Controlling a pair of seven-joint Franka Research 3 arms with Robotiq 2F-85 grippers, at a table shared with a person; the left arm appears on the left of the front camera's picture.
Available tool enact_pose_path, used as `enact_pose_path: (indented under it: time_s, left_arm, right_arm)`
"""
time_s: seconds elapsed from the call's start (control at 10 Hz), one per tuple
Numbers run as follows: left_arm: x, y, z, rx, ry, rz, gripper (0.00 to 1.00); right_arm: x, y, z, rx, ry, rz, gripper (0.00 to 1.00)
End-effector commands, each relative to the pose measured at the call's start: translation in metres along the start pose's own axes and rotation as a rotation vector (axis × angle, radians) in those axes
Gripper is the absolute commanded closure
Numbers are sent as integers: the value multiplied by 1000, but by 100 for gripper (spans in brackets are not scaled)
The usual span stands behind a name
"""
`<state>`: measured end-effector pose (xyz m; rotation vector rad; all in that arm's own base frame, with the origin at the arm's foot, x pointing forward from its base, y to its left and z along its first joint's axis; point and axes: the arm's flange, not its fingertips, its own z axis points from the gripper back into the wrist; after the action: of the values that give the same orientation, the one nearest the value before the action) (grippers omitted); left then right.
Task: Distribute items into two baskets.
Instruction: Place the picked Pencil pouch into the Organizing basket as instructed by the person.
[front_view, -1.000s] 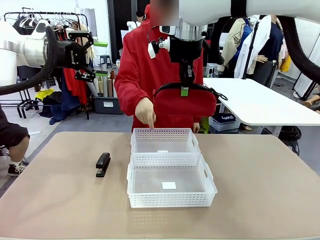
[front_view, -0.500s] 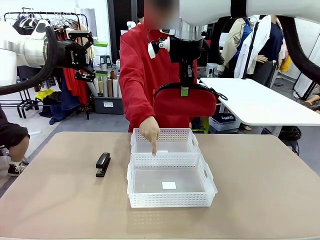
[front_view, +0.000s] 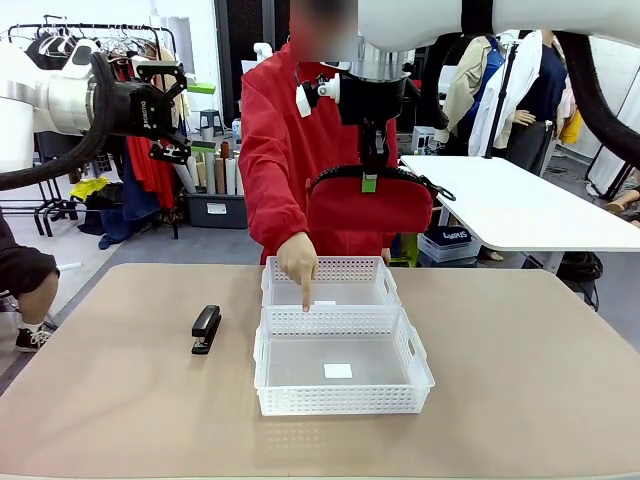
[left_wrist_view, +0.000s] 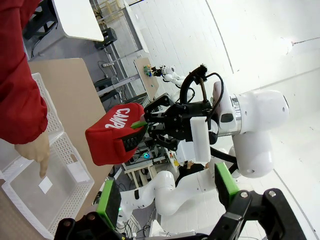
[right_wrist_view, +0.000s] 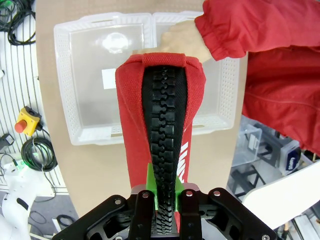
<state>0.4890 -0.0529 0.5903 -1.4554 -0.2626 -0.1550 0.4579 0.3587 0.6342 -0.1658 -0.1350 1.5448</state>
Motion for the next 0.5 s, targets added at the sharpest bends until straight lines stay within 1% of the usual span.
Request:
enact_pose_path:
  time_s: [0.0,0.2,0.4]
  left_arm:
    - [0,-3,1,-3,0,-5,0]
    - [0,-3,1,-3,0,-5,0]
    - [0,-3,1,-3,0,-5,0]
  right_arm:
    - [0,2,3,-4,-2,4,100]
    - [0,0,0,0,0,0,100]
    - [7,26,-15,-15,-18,31,100]
